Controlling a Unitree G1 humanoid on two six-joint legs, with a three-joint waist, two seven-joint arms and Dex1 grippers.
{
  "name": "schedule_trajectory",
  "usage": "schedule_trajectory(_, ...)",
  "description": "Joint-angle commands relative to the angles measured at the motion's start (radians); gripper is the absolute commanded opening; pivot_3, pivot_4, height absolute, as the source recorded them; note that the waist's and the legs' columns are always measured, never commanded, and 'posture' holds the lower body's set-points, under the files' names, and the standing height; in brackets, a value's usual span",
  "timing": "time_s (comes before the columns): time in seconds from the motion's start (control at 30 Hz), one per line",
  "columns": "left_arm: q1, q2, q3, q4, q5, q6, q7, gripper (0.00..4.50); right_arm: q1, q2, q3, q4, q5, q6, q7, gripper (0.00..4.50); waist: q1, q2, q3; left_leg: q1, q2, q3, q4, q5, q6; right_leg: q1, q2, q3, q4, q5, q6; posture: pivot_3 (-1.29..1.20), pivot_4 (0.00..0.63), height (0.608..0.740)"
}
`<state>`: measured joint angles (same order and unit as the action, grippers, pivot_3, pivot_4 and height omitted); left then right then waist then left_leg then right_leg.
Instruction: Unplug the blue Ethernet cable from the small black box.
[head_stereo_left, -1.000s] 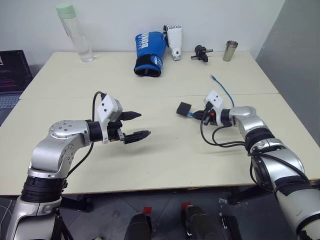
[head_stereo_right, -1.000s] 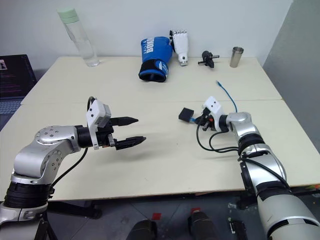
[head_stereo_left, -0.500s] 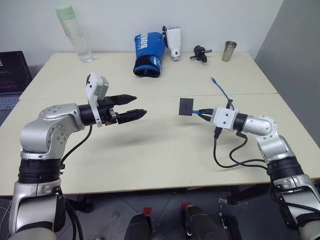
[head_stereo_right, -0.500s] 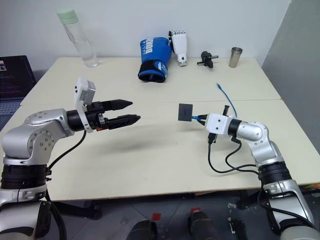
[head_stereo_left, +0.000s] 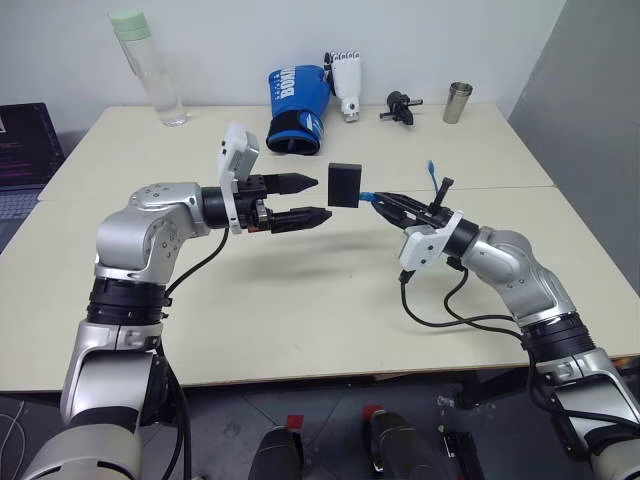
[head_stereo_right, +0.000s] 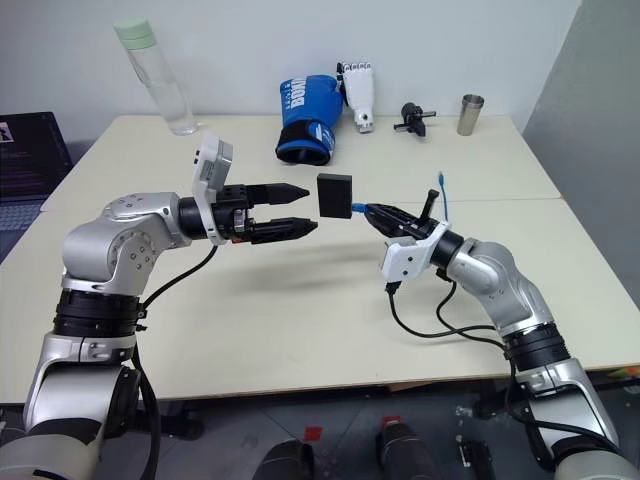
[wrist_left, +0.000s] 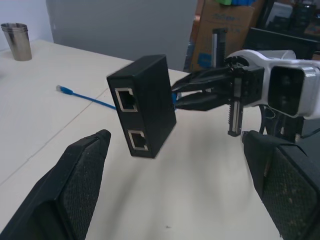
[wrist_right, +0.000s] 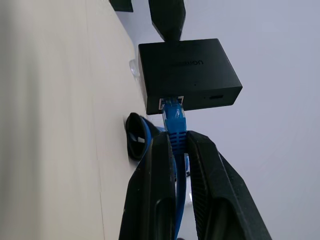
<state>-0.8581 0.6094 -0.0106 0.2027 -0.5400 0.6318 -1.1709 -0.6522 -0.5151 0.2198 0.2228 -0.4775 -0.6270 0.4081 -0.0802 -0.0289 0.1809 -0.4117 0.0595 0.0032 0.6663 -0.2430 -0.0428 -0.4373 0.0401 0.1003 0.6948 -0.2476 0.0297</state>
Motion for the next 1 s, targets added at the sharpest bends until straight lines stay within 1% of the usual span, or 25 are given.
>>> schedule_trajectory(0.03, -0.04, -0.008, -0.004, 0.011, 0.014, -0.042, -0.032, 4.5, -0.02, 0.002, -0.003, -0.025, 0.003, -0.024, -0.033, 0.13, 0.0, 0.0, 0.0, 0.0, 0.0, 0.0, 0.0, 0.0, 0.0, 0.0, 0.0, 0.0, 0.0, 0.0, 0.0, 0.0, 0.15, 0.74)
schedule_trajectory(0.07, -0.043, -0.013, -0.006, 0.018, 0.018, -0.054, -0.039, 4.5, -0.02, 0.004, -0.002, -0.027, 0.006, -0.025, -0.034, 0.13, 0.0, 0.0, 0.0, 0.0, 0.0, 0.0, 0.0, 0.0, 0.0, 0.0, 0.0, 0.0, 0.0, 0.0, 0.0, 0.0, 0.15, 0.74)
schedule_trajectory(0.27, -0.052, -0.033, -0.02, 0.047, 0.041, -0.098, -0.07, 3.37, -0.016, 0.009, 0.002, -0.045, 0.021, -0.033, -0.034, 0.13, 0.0, 0.0, 0.0, 0.0, 0.0, 0.0, 0.0, 0.0, 0.0, 0.0, 0.0, 0.0, 0.0, 0.0, 0.0, 0.0, 0.15, 0.74)
schedule_trajectory(0.33, -0.058, -0.033, -0.016, 0.053, 0.041, -0.097, -0.077, 2.84, -0.014, 0.009, 0.0, -0.054, 0.028, -0.033, -0.031, 0.13, 0.0, 0.0, 0.0, 0.0, 0.0, 0.0, 0.0, 0.0, 0.0, 0.0, 0.0, 0.0, 0.0, 0.0, 0.0, 0.0, 0.15, 0.74)
schedule_trajectory(0.37, -0.062, -0.033, -0.013, 0.057, 0.041, -0.096, -0.079, 2.68, -0.013, 0.009, 0.0, -0.058, 0.03, -0.034, -0.029, 0.13, 0.0, 0.0, 0.0, 0.0, 0.0, 0.0, 0.0, 0.0, 0.0, 0.0, 0.0, 0.0, 0.0, 0.0, 0.0, 0.0, 0.15, 0.74)
schedule_trajectory(0.4, -0.064, -0.034, -0.012, 0.06, 0.042, -0.096, -0.081, 2.37, -0.013, 0.008, 0.0, -0.06, 0.031, -0.034, -0.029, 0.13, 0.0, 0.0, 0.0, 0.0, 0.0, 0.0, 0.0, 0.0, 0.0, 0.0, 0.0, 0.0, 0.0, 0.0, 0.0, 0.0, 0.15, 0.74)
schedule_trajectory(0.5, -0.072, -0.041, -0.013, 0.073, 0.047, -0.104, -0.084, 1.69, -0.016, 0.011, 0.003, -0.064, 0.035, -0.033, -0.026, 0.13, 0.0, 0.0, 0.0, 0.0, 0.0, 0.0, 0.0, 0.0, 0.0, 0.0, 0.0, 0.0, 0.0, 0.0, 0.0, 0.0, 0.15, 0.74)
schedule_trajectory(0.53, -0.074, -0.045, -0.014, 0.074, 0.049, -0.105, -0.083, 1.57, -0.017, 0.012, 0.004, -0.064, 0.036, -0.032, -0.026, 0.13, 0.0, 0.0, 0.0, 0.0, 0.0, 0.0, 0.0, 0.0, 0.0, 0.0, 0.0, 0.0, 0.0, 0.0, 0.0, 0.0, 0.15, 0.74)
schedule_trajectory(0.63, -0.073, -0.055, -0.018, 0.072, 0.054, -0.109, -0.081, 0.84, -0.021, 0.014, 0.007, -0.065, 0.038, -0.034, -0.025, 0.13, 0.0, 0.0, 0.0, 0.0, 0.0, 0.0, 0.0, 0.0, 0.0, 0.0, 0.0, 0.0, 0.0, 0.0, 0.0, 0.0, 0.15, 0.74)
schedule_trajectory(0.67, -0.073, -0.057, -0.02, 0.074, 0.057, -0.114, -0.082, 0.78, -0.023, 0.016, 0.008, -0.066, 0.039, -0.034, -0.025, 0.13, 0.0, 0.0, 0.0, 0.0, 0.0, 0.0, 0.0, 0.0, 0.0, 0.0, 0.0, 0.0, 0.0, 0.0, 0.0, 0.0, 0.15, 0.74)
schedule_trajectory(0.93, -0.078, -0.054, -0.018, 0.087, 0.075, -0.122, -0.08, 0.78, -0.029, 0.026, 0.013, -0.071, 0.065, -0.016, -0.002, 0.13, 0.0, 0.0, 0.0, 0.0, 0.0, 0.0, 0.0, 0.0, 0.0, 0.0, 0.0, 0.0, 0.0, 0.0, 0.0, 0.0, 0.15, 0.74)
schedule_trajectory(1.0, -0.081, -0.042, -0.02, 0.088, 0.076, -0.105, -0.088, 0.78, -0.023, 0.029, 0.017, -0.08, 0.122, 0.0, 0.04, 0.81, 0.0, 0.0, 0.0, 0.0, 0.0, 0.0, 0.0, 0.0, 0.0, 0.0, 0.0, 0.0, 0.0, 0.0, 0.0, 0.0, 0.15, 0.74)
